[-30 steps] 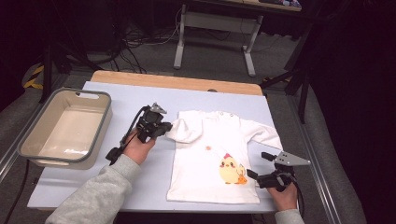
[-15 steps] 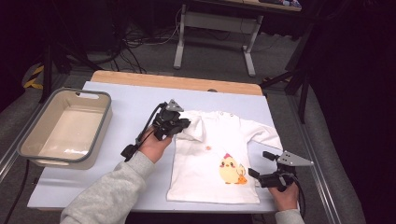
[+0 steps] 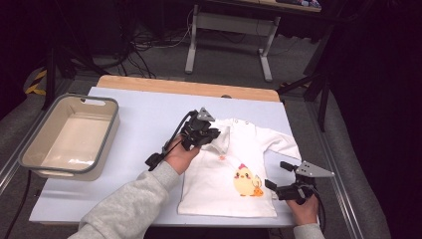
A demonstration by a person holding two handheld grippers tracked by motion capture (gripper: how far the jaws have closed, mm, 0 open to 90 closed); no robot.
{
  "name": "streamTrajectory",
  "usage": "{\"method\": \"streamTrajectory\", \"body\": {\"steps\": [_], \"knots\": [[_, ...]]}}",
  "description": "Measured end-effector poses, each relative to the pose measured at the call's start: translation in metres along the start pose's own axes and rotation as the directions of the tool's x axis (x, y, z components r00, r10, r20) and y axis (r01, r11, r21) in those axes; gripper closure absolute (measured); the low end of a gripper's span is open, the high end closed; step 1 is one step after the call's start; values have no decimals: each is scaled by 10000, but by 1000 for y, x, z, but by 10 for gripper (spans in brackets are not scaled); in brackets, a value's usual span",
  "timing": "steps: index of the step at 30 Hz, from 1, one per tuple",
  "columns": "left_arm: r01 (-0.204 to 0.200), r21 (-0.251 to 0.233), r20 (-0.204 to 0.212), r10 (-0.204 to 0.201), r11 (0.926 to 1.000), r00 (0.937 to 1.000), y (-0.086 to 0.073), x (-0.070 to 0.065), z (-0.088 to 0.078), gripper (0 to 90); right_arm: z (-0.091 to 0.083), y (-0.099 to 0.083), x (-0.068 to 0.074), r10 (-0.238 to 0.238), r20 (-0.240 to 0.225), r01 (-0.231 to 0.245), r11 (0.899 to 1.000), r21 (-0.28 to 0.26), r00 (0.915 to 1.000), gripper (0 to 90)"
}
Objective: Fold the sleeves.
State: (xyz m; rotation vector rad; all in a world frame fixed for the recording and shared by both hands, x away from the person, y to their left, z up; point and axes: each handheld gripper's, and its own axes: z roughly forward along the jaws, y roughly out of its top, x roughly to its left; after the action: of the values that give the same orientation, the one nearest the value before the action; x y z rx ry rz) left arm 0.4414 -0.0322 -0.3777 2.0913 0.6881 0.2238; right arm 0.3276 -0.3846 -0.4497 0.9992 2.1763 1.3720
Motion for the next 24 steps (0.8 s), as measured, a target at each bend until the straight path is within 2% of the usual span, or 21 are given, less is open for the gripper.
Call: {"method": "streamTrajectory", "body": {"steps": [8, 16, 24], "knots": [[-82, 212, 305, 76, 9997, 9995, 6, -9, 16, 829, 0, 0, 1, -5, -6, 5, 10000, 11, 10000, 1], [-248, 400, 364, 234, 9989, 9991, 7, -17, 33, 828, -1, -1, 0, 10, -14, -10, 10000, -12, 10000, 1], [-375, 648, 829, 321, 9972, 9960, 7, -22, 48, 819, -1, -1, 0, 22, 1, -22, 10000, -6, 10000, 1]]}}
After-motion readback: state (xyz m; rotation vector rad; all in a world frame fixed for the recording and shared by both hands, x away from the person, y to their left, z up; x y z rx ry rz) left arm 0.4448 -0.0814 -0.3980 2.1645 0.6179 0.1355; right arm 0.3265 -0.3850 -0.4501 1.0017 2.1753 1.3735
